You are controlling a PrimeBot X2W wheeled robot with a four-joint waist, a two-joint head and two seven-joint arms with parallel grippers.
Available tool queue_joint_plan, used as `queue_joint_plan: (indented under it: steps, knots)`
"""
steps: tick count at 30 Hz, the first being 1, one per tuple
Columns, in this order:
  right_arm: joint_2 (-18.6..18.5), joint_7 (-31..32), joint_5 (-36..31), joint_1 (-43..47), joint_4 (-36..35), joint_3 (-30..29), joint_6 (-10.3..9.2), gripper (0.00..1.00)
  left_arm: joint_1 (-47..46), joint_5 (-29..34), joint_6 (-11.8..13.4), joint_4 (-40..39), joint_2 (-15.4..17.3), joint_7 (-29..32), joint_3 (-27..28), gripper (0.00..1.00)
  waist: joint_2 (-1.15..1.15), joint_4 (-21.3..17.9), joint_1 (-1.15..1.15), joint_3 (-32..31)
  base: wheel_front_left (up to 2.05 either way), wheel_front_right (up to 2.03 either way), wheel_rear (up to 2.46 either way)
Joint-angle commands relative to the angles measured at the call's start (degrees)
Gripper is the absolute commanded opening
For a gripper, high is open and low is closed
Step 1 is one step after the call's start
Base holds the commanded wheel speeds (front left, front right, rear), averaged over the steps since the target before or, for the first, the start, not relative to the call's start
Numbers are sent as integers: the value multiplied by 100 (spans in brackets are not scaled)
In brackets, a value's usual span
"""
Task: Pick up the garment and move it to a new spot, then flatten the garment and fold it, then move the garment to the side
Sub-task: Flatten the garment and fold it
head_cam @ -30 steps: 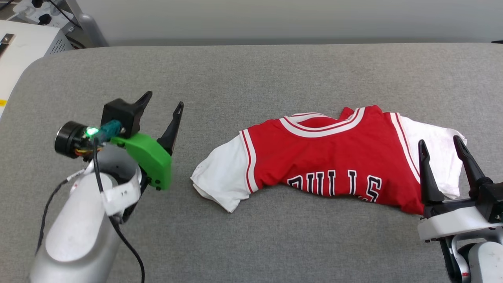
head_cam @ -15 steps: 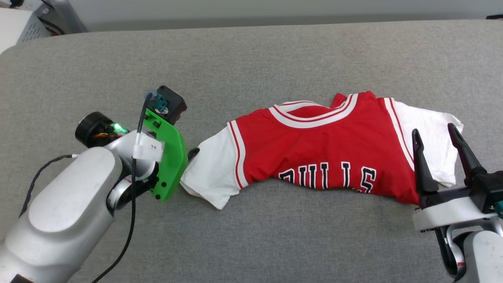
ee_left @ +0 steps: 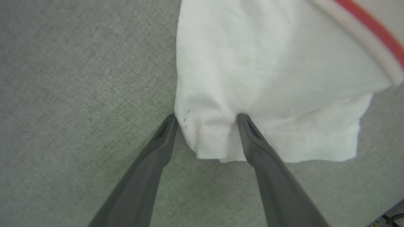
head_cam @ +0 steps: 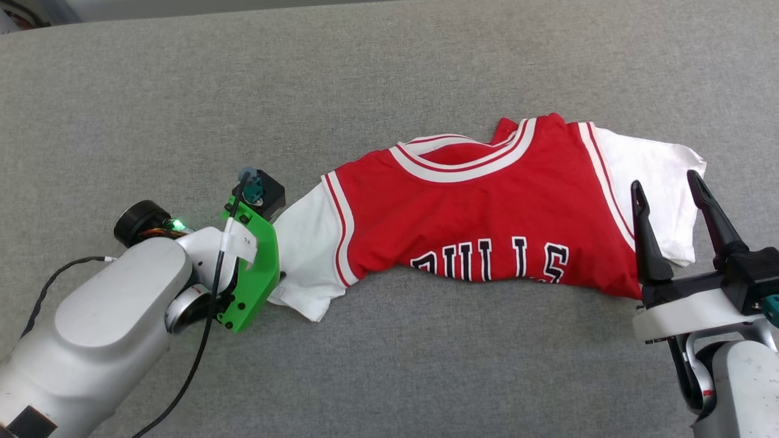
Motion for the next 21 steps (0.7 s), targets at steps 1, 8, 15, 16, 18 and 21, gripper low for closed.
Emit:
queue_joint_plan:
  steps: [1, 8, 15, 16, 18, 21]
  knots:
    - [-7, -13, -29, -101, 14, -10, -5, 100, 138, -97, -13, 179, -59, -35, -248, 100, 0, -12, 0, 2, 0, 0, 0]
    - [-199, -13, 11, -251, -174, -367, -5, 100, -121, -103, -6, 318, 21, -1091, -228, 0, 0, 111, 0, -178, 0, 0, 0]
    - [-961, 8, -14, -656, -231, -622, -5, 100, -172, -208, 145, 183, 127, -1999, 269, 0, 0, 270, 0, -220, 0, 0, 0]
    - [-1112, 113, 46, -751, -203, -554, -5, 100, -164, -227, 185, 116, 180, -2096, 342, 0, 0, 277, 0, -213, 0, 0, 0]
    - [-1498, 458, 325, -975, -45, -382, -5, 100, -139, -232, 261, -15, 304, -2221, 438, 0, 0, 295, 0, -180, 0, 0, 0]
    - [-2096, 1187, 943, -1327, 168, -25, -5, 100, -104, -225, 400, -225, 475, -2355, 560, 0, 0, 332, 0, -123, 0, 0, 0]
